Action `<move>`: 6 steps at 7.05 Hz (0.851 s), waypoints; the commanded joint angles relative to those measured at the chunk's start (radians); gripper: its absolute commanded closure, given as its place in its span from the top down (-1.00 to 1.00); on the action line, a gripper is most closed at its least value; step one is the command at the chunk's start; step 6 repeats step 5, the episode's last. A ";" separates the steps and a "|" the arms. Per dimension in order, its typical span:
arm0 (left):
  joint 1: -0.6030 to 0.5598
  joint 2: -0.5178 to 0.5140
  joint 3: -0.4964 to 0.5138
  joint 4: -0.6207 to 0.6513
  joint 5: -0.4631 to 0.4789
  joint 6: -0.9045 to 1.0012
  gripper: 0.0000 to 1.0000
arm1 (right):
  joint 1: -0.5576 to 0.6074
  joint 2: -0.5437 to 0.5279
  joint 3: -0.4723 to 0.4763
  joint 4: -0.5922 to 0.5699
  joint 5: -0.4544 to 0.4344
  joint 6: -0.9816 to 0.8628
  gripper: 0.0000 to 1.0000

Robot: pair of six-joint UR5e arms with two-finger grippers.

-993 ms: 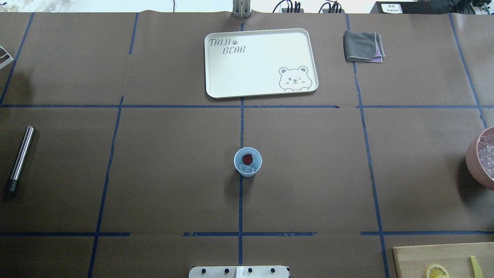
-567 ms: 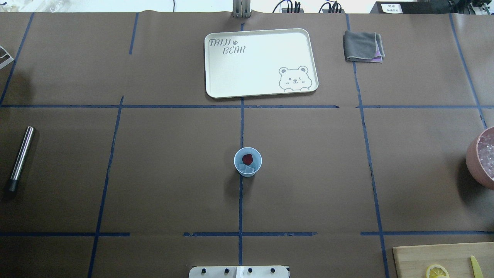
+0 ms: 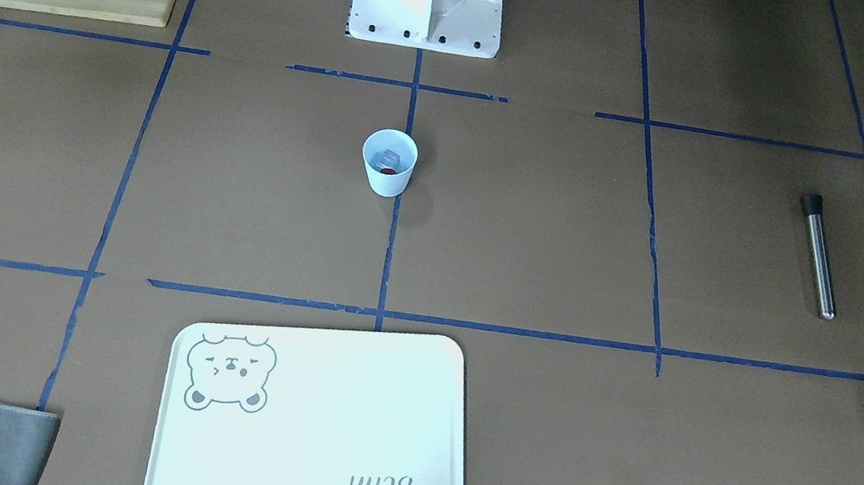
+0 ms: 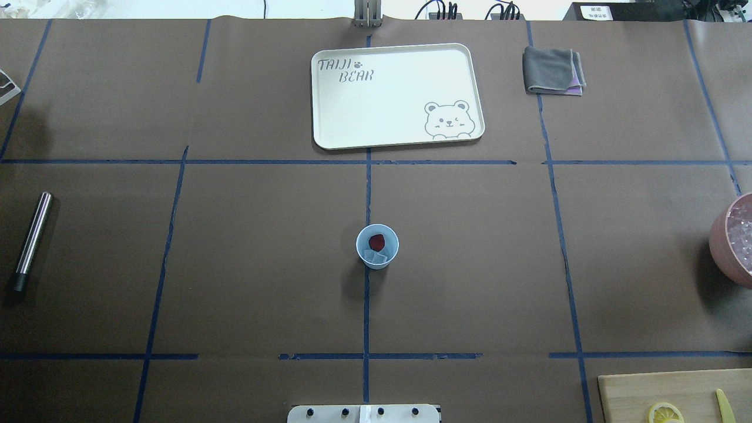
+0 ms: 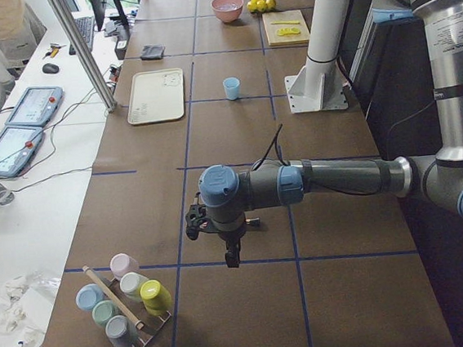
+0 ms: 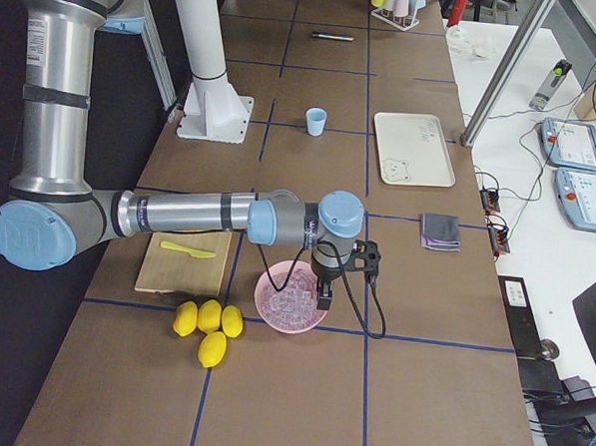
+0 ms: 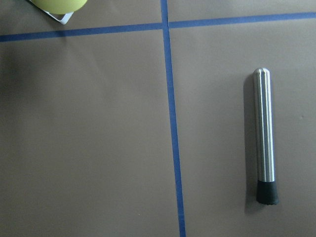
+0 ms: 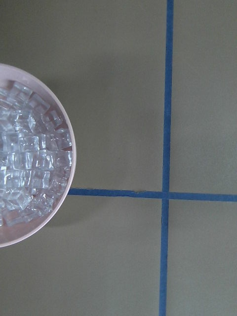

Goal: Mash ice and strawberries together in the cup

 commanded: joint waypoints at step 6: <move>0.004 -0.006 -0.005 -0.002 0.022 0.005 1.00 | 0.024 0.002 0.001 -0.003 0.066 0.000 1.00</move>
